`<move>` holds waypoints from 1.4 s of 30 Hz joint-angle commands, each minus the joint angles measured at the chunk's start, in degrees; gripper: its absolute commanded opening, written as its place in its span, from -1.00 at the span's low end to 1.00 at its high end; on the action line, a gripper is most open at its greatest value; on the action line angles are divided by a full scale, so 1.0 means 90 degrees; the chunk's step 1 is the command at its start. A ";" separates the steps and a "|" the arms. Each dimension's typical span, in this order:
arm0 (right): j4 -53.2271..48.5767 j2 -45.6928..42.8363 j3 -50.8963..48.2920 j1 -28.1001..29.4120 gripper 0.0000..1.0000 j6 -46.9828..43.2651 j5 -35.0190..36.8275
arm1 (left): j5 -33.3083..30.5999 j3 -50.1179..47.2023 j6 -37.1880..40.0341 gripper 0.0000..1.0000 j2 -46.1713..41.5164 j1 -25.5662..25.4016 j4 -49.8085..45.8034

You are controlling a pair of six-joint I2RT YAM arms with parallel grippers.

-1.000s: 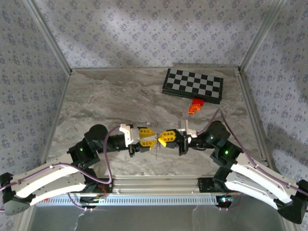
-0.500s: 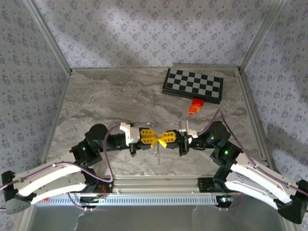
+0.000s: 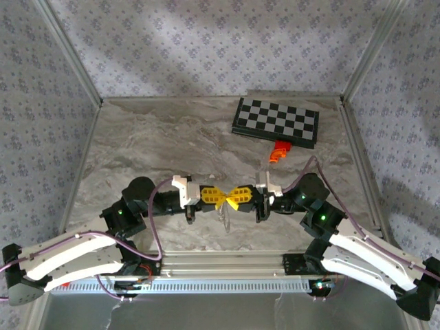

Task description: Put the keys on the keyring

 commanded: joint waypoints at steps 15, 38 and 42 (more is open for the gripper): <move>-0.2762 -0.0160 0.0991 0.0344 -0.46 -0.1671 0.1377 | -0.0364 0.1080 0.1138 -1.00 0.0111 -0.0040 -0.2298; -0.2666 0.0209 0.0988 0.0544 -0.64 -0.1681 0.1184 | -0.0366 0.1022 0.1151 -1.00 0.0256 -0.0039 -0.2325; -0.2620 0.0187 0.0962 0.0563 -0.91 -0.1681 0.1214 | -0.0383 0.0999 0.1158 -1.00 0.0243 -0.0040 -0.2324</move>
